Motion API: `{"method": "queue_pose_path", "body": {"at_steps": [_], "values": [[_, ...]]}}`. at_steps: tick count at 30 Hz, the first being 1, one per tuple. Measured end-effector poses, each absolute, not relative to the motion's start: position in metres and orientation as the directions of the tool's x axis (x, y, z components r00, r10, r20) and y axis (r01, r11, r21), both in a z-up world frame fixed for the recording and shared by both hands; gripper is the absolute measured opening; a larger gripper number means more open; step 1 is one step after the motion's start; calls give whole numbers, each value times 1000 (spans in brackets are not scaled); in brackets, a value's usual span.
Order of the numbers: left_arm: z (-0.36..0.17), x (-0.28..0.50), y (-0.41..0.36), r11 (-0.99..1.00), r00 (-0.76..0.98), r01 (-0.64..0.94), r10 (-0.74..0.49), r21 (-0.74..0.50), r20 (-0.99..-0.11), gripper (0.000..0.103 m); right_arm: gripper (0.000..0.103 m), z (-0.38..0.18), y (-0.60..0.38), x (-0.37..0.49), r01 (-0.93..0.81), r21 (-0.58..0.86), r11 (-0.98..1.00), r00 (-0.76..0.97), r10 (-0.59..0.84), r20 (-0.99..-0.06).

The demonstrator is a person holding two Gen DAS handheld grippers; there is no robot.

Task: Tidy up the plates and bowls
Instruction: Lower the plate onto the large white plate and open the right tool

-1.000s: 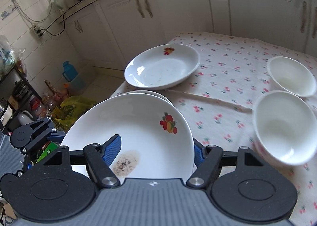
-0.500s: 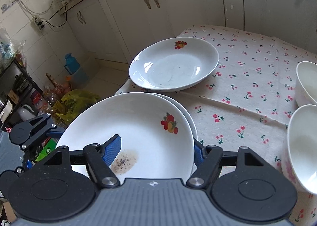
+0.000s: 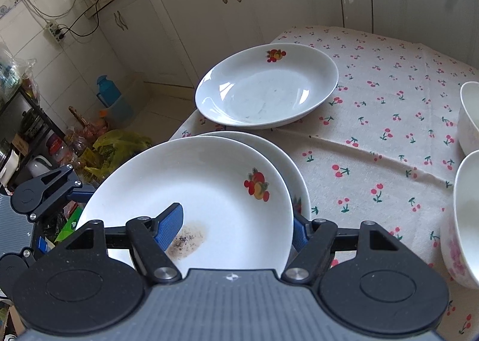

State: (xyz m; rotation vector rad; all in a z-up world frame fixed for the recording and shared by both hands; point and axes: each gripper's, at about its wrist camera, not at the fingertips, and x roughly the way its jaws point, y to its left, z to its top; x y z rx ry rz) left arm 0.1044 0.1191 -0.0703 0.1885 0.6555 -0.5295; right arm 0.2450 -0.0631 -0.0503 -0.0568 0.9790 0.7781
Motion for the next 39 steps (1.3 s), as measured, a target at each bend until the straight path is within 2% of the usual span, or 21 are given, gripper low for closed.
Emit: {"method": "queue_pose_path", "body": {"at_steps": [19,29,34,39], "values": [[-71,105,124,858,672,512,-420,-27,-611,102,78,-38,-72,233,-565,292,771,324,533,-781],[-70,103,122,864,684,504,-413,-20,-602,102,80,-29,-66,212,-564,192,803,367,452,-813],[-70,99,118,864,690,502,-411,-15,-596,102,84,-32,-57,201,-550,89,830,395,353,-848],[-66,102,125,876,698,478,-422,-63,-578,102,86,-36,-56,190,-563,60,824,412,343,-844]]}}
